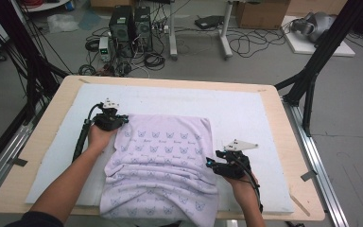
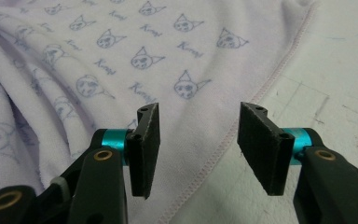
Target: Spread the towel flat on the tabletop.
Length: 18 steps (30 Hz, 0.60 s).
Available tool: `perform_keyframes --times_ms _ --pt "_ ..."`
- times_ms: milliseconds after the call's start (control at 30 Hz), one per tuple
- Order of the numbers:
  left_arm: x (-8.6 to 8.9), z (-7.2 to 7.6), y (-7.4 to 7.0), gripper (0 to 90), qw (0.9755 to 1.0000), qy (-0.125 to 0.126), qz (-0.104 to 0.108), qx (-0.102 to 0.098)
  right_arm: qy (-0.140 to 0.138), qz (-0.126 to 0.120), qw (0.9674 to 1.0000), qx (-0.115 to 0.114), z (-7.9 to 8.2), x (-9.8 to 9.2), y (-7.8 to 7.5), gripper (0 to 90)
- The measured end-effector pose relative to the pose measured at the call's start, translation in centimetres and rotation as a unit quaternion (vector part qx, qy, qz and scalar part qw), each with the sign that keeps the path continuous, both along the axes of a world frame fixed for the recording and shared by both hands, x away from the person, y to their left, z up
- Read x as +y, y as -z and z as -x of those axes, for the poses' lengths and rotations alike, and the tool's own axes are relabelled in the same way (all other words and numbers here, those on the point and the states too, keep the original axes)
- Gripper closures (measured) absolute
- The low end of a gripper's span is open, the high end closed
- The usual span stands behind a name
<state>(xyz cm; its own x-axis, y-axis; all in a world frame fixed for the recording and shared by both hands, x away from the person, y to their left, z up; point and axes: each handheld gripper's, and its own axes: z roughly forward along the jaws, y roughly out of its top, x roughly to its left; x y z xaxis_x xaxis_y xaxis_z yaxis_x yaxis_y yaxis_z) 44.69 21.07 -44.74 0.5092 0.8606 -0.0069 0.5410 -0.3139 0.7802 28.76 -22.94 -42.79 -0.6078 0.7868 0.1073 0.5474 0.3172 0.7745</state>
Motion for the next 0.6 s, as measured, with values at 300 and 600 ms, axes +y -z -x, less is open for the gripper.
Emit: perform_keyframes --times_ms 300,600 --pt "1.5 -1.8 0.2 72.8 0.9986 -0.048 0.021 0.003 0.01 -0.001 0.9999 0.001 -0.9 0.2 0.2 42.1" --pt "2.0 -1.6 0.0 47.9 0.9977 -0.042 0.046 0.026 0.044 0.033 0.9985 -0.008 -7.2 1.2 0.0 37.2"
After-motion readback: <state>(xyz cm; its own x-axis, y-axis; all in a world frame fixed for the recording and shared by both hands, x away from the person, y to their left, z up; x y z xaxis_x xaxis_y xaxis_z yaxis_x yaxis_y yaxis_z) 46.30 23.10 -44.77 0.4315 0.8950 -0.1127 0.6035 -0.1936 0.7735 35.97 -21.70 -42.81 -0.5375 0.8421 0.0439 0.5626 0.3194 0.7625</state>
